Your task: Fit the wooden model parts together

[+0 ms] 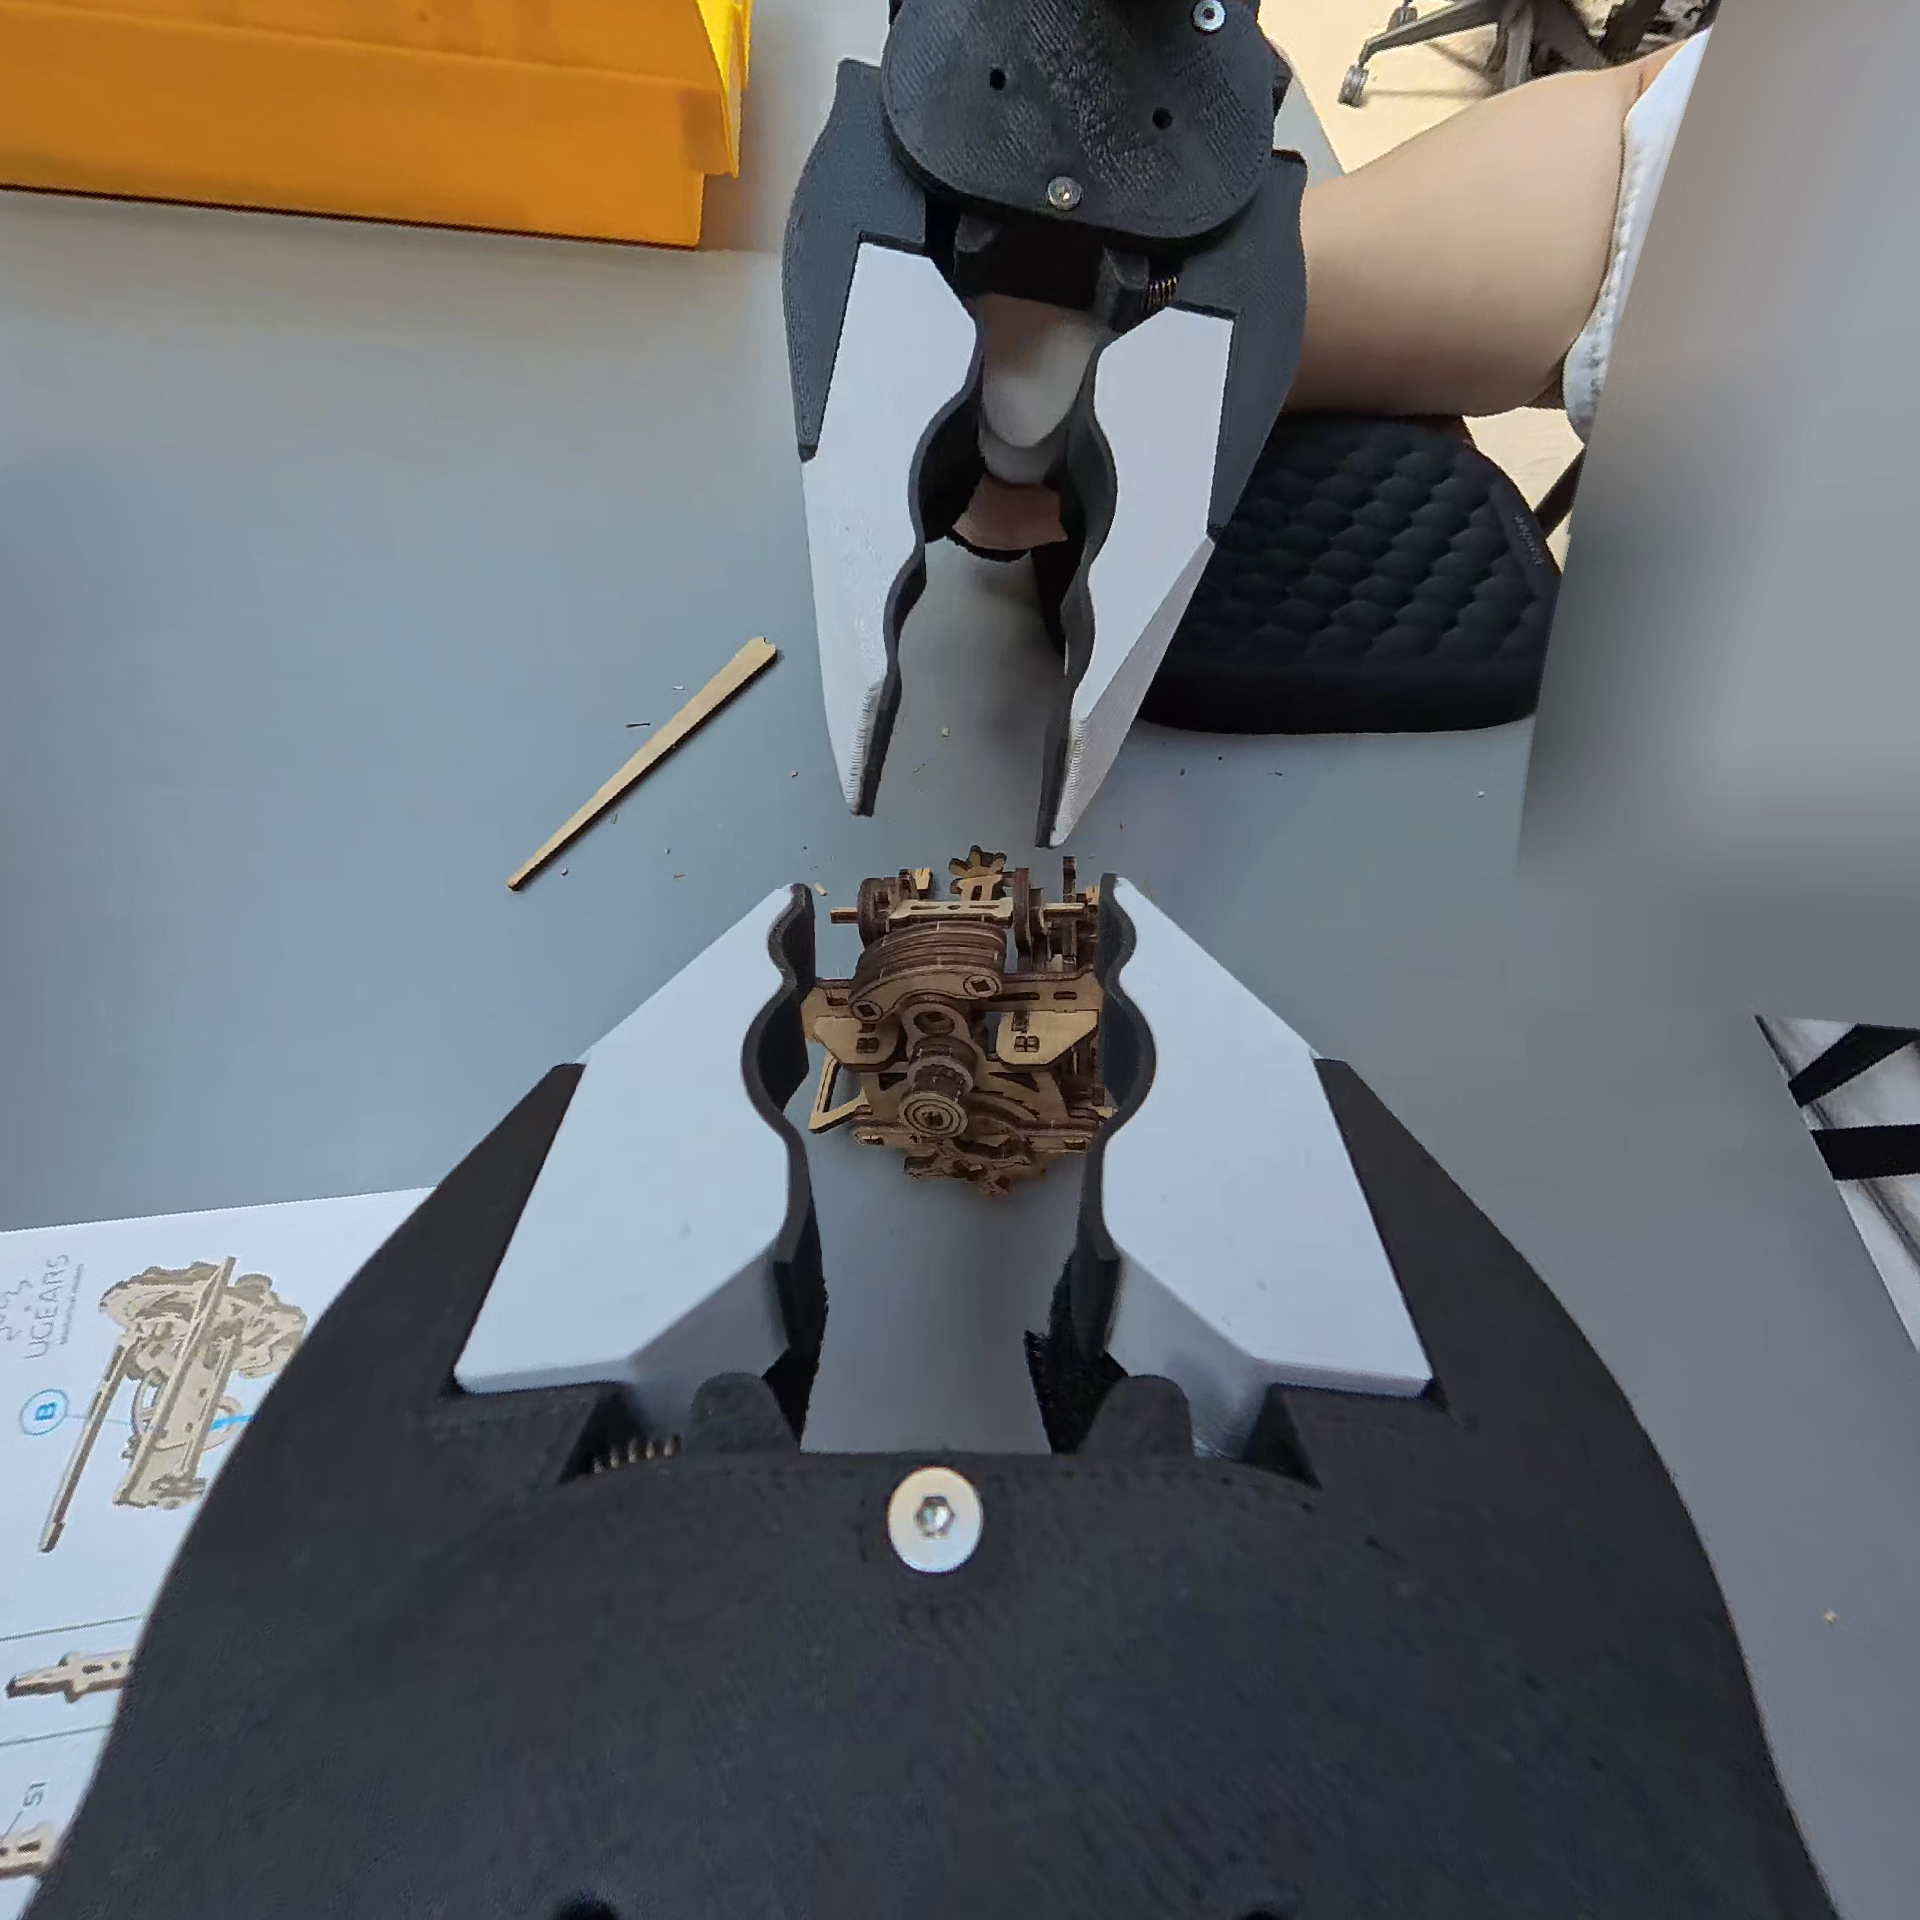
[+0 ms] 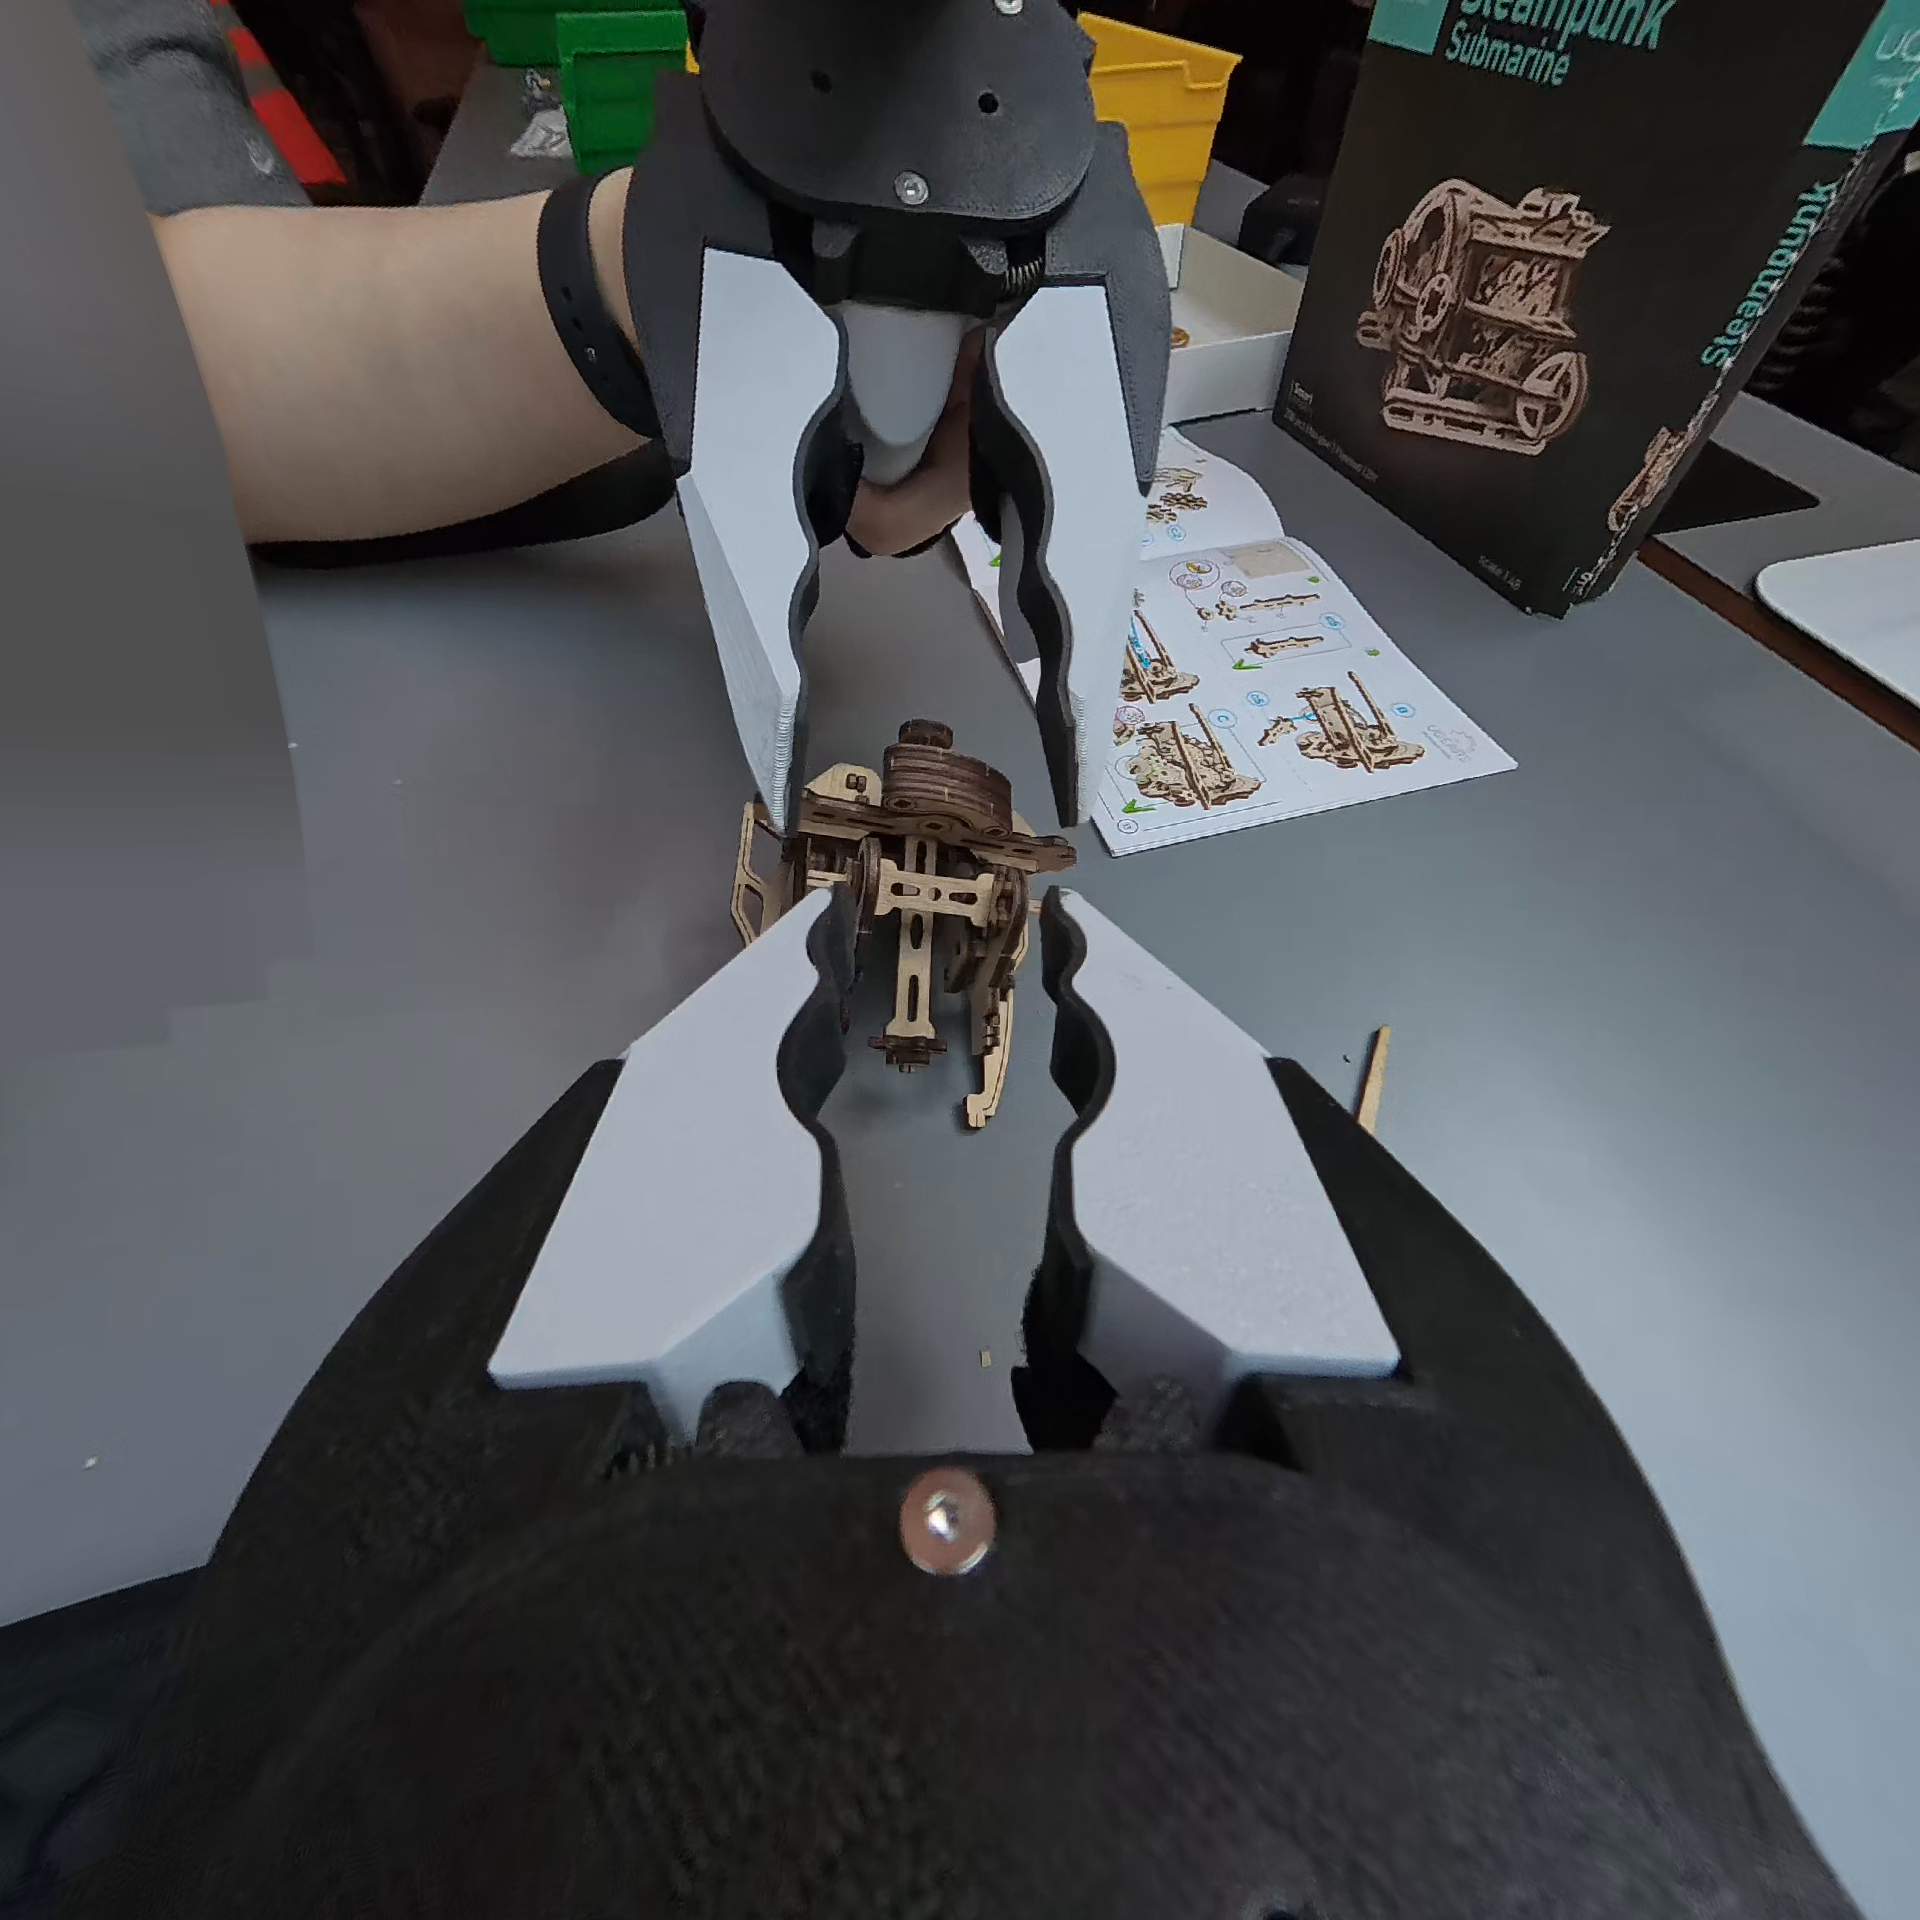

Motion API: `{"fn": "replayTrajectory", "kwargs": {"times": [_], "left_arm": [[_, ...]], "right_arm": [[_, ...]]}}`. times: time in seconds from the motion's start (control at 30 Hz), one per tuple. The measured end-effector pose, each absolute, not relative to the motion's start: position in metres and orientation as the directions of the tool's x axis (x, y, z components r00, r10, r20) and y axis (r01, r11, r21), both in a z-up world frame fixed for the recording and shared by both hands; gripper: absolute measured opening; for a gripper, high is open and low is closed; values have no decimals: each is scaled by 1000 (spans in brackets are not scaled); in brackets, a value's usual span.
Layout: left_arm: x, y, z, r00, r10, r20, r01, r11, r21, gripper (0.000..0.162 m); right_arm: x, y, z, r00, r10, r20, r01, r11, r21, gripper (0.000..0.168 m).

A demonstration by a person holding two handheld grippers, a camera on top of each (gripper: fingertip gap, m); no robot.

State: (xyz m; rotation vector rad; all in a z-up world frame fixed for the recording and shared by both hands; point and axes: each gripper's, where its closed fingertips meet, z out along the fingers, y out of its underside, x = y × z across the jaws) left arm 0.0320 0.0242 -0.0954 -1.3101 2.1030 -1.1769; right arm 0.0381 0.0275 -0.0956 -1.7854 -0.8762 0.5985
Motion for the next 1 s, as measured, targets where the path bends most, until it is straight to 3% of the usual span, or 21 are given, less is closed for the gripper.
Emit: {"fn": "replayTrajectory", "kwargs": {"times": [0.07, 0.13, 0.23, 0.5, 0.77, 0.87, 1.0], "left_arm": [[32, 26, -95, -480, -872, 92, -539, 211, -815, 53], [35, 27, -92, -470, -877, 103, -531, 188, -826, 51], [39, 35, -93, -421, -901, 102, -546, 163, -822, 39], [42, 43, -85, -379, -901, 212, -510, 12, -860, 51], [28, 29, -106, -444, -857, 261, -573, 48, -818, 63], [30, 29, -108, -433, -857, 280, -582, 28, -813, 63], [32, 30, -111, -420, -870, 259, -580, 38, -814, 52]], "right_arm": [[35, 28, -99, 596, 799, -79, 248, -277, -928, 49], [34, 29, -106, 592, 795, -134, 233, -327, -916, 52], [33, 31, -109, 587, 797, -144, 228, -334, -915, 45], [28, 33, -114, 550, 816, -180, 242, -361, -901, 45], [26, 33, -114, 567, 810, -149, 288, -364, -886, 44], [25, 34, -116, 574, 801, -169, 284, -389, -876, 44], [23, 33, -116, 563, 799, -210, 264, -415, -871, 44]]}}
